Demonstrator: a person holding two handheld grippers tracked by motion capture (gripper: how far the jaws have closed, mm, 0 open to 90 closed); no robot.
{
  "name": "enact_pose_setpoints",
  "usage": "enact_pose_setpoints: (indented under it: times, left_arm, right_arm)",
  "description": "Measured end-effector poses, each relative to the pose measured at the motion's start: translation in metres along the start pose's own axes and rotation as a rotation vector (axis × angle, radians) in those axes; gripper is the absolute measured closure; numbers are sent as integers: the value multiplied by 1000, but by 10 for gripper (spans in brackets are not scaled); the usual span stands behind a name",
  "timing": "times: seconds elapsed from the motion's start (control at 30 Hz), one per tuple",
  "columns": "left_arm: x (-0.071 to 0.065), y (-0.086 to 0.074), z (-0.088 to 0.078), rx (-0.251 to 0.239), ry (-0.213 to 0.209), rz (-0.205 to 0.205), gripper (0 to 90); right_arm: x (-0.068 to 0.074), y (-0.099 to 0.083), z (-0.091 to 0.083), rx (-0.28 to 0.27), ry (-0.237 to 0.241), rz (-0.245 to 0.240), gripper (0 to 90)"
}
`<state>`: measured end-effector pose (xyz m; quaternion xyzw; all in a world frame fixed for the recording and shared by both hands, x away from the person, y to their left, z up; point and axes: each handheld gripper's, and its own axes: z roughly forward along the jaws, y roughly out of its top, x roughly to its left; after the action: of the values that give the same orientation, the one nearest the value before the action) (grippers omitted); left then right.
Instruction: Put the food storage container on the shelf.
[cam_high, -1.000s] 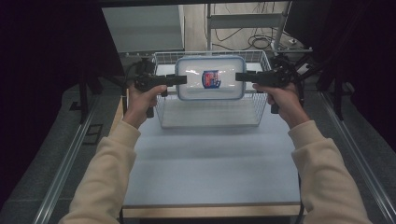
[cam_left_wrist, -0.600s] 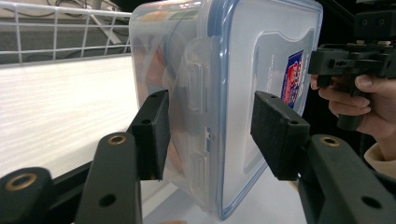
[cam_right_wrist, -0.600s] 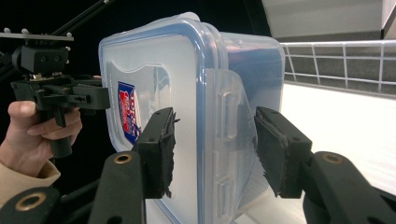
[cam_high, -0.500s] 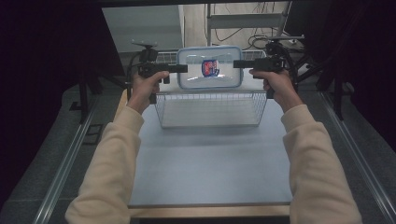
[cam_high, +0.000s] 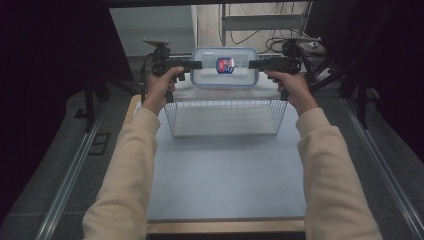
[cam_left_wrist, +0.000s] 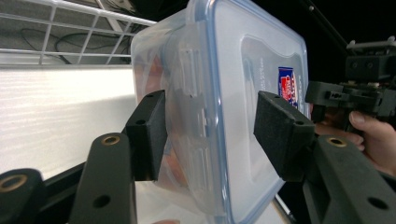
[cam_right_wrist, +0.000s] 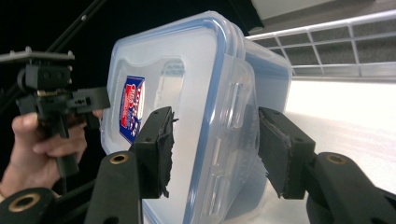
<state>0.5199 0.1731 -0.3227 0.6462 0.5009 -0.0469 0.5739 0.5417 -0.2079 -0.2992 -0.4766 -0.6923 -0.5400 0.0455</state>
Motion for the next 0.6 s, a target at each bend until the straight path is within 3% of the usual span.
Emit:
enact_pose_setpoints:
  times: [0.13,0.3,0.37,0.4,0.5,0.6]
  left_arm:
    - [5,1,3,-9,-10,-27,434]
    - [15,-1,12,-14,-24,-89,393]
    - [13,-1,13,-22,20,-67,385]
    - [12,-1,13,-25,22,-73,385]
    - [6,-2,10,-43,48,-46,362]
    - [-5,0,0,-101,83,-6,334]
  right_arm:
    - [-2,2,3,0,-14,58,470]
    - [-6,0,9,-43,-58,177,454]
    - [-6,-1,11,-60,-109,187,446]
    - [-5,-2,13,-64,-139,183,441]
    - [-1,-6,13,-98,-158,174,420]
    - [5,-9,8,-128,-164,150,392]
